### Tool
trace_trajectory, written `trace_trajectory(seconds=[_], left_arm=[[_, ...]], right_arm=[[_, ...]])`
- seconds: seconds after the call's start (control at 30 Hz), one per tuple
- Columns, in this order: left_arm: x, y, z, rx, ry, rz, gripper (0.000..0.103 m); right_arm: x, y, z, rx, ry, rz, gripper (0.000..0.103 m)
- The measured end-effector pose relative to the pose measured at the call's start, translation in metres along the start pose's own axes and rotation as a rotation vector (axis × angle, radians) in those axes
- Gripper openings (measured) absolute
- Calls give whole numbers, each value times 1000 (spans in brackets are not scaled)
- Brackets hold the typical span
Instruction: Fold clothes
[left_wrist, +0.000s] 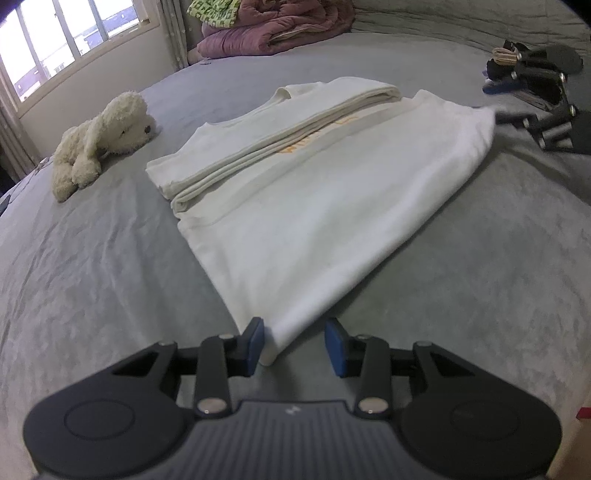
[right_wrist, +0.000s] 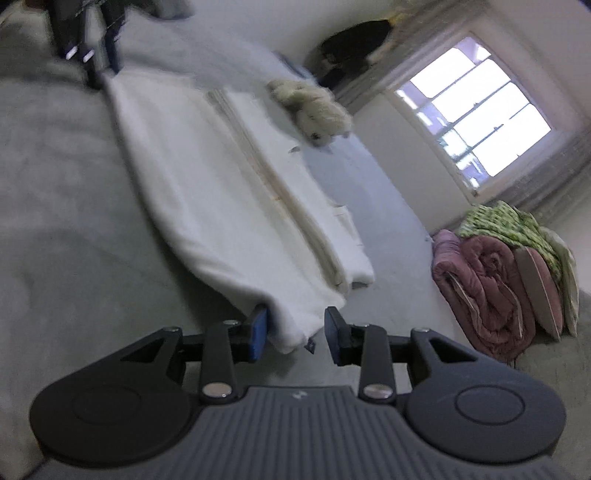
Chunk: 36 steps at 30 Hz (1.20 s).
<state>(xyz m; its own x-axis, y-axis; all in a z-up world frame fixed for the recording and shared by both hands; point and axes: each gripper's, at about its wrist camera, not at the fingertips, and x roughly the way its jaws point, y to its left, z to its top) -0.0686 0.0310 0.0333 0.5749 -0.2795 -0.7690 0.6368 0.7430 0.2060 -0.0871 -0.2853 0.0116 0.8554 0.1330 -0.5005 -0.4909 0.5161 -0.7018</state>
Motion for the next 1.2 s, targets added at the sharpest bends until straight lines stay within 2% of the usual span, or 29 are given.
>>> trace_trajectory(seconds=[0.13, 0.33, 0.4, 0.43, 0.47, 0.67, 0.73, 0.83, 1.03, 1.2], left_arm=[[0, 0, 1, -2, 2, 0, 38], [0, -2, 1, 9, 3, 3, 38], [0, -1, 0, 9, 2, 2, 38], [0, -1, 0, 8, 2, 1, 38], [-1, -2, 0, 12, 1, 3, 38], [-2, -10, -2, 78, -13, 33, 38], [-2, -13, -2, 100, -16, 44, 38], [-2, -18, -1, 136, -18, 67, 38], [3, -35, -2, 250, -20, 164, 37], [6, -49, -2, 344, -22, 245, 22]], right_arm=[[3, 21, -11, -158, 55, 11, 37], [3, 28, -15, -242, 54, 3, 37], [4, 35, -13, -292, 47, -9, 30], [5, 36, -10, -297, 53, -6, 11], [5, 32, -7, -276, 58, 2, 5], [-6, -20, 10, 27, 11, 17, 4], [-5, -30, 17, 92, -1, 19, 4], [-2, -44, 24, 157, -12, 27, 4], [-1, -56, 29, 260, -14, 37, 4], [2, -57, 30, 282, -13, 39, 4]])
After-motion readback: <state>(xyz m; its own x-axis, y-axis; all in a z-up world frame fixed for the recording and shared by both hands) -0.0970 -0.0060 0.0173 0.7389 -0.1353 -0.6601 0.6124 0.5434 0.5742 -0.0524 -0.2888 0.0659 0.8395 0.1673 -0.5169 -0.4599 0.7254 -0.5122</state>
